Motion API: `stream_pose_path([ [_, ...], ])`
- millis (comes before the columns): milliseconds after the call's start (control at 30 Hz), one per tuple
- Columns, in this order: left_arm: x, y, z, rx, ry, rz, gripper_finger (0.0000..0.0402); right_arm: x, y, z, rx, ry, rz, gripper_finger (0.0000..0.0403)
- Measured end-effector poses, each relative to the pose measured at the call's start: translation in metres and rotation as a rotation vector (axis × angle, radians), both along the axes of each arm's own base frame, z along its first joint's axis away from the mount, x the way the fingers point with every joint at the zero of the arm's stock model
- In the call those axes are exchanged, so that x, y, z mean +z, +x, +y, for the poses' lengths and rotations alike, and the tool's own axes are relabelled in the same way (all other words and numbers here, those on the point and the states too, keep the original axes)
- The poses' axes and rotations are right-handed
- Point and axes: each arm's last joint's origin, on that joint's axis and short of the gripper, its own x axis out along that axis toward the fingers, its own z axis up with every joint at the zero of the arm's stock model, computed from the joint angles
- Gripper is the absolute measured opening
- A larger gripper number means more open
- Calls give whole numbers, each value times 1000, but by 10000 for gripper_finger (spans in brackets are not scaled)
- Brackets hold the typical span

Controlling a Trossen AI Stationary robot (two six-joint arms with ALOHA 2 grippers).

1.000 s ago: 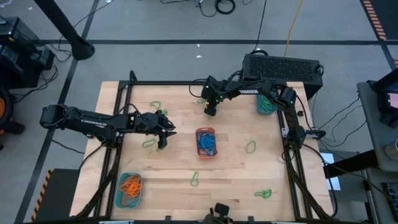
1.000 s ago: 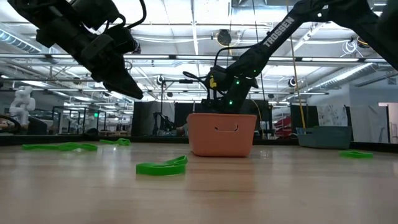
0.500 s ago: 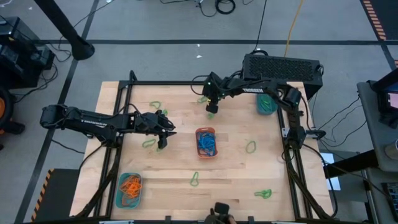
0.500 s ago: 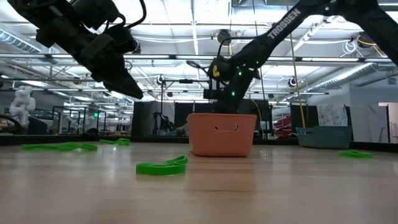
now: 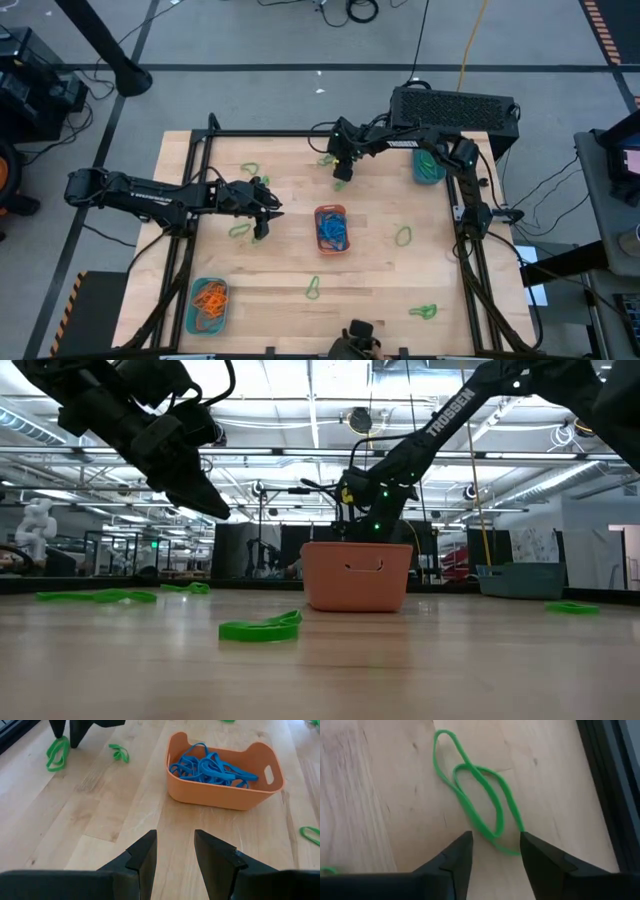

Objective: Sort rubber bands into baskets
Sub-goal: Put the green rubber band into the blue bin

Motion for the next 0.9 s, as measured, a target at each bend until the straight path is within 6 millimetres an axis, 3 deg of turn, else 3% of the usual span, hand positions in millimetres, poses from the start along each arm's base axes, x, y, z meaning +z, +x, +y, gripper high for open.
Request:
stream_pose_path([
  [133,0,0,0,0,0,0,138,2,-1,-1,-32,7,-13,123],
  [367,0,0,0,0,0,1,138,4,1,-4,-31,-17,-42,12],
  [600,0,0,0,-1,1,1,138,13,0,-2,-17,-27,-47,2],
  [900,0,0,0,-1,1,4,138,72,-17,9,-16,-60,-98,0],
])
